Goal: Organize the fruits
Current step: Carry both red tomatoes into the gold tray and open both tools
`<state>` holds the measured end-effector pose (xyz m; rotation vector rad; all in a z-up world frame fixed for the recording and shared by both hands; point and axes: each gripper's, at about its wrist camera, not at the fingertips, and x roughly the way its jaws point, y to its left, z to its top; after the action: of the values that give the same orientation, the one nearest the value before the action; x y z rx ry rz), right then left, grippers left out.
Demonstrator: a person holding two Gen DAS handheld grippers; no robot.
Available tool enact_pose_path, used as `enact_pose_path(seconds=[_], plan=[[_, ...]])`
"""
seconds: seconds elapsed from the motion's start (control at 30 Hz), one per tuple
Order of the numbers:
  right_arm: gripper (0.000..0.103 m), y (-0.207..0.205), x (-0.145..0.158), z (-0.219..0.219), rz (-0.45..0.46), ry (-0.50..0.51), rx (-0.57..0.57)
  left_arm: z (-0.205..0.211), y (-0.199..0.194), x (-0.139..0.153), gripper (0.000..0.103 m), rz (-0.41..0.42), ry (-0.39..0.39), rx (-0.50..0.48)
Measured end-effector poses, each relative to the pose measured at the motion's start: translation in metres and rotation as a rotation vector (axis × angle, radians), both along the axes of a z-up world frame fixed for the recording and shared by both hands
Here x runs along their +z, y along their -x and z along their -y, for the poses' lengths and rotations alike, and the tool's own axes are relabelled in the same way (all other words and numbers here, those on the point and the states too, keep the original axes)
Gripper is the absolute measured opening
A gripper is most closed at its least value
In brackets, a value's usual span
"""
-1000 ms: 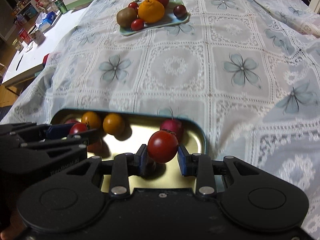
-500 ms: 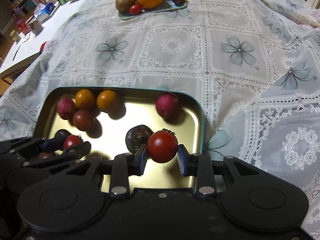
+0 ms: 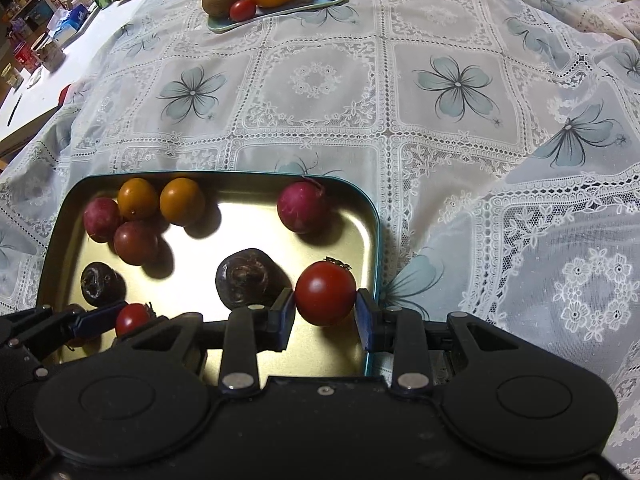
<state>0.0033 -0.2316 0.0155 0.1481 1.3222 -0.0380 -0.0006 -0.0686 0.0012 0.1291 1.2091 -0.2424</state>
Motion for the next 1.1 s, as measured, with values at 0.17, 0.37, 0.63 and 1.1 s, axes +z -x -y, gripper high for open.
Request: enact_pose_path(seconds=[0.17,0.37,0.63,1.1], plan=[[0.034,0.001,0.0,-0.003,-0.003,0.0,0.002,-0.003,0.002,0.006,0.044,0.037,-0.015,0.016],[0.034,0.001,-0.002,-0.004,-0.014,-0.012,0.006,-0.008,0.002,0.008,0.044,0.034,-0.012,0.034],[0.035,0.004,0.003,-0.007,-0.011,-0.019,0.024,-0.013,0.002,0.011,0.044,0.041,-0.006,0.049],[0.036,0.015,0.026,-0.015,0.081,-0.019,0.022,-0.02,0.003,0.016,0.044,0.047,-0.005,0.064]])
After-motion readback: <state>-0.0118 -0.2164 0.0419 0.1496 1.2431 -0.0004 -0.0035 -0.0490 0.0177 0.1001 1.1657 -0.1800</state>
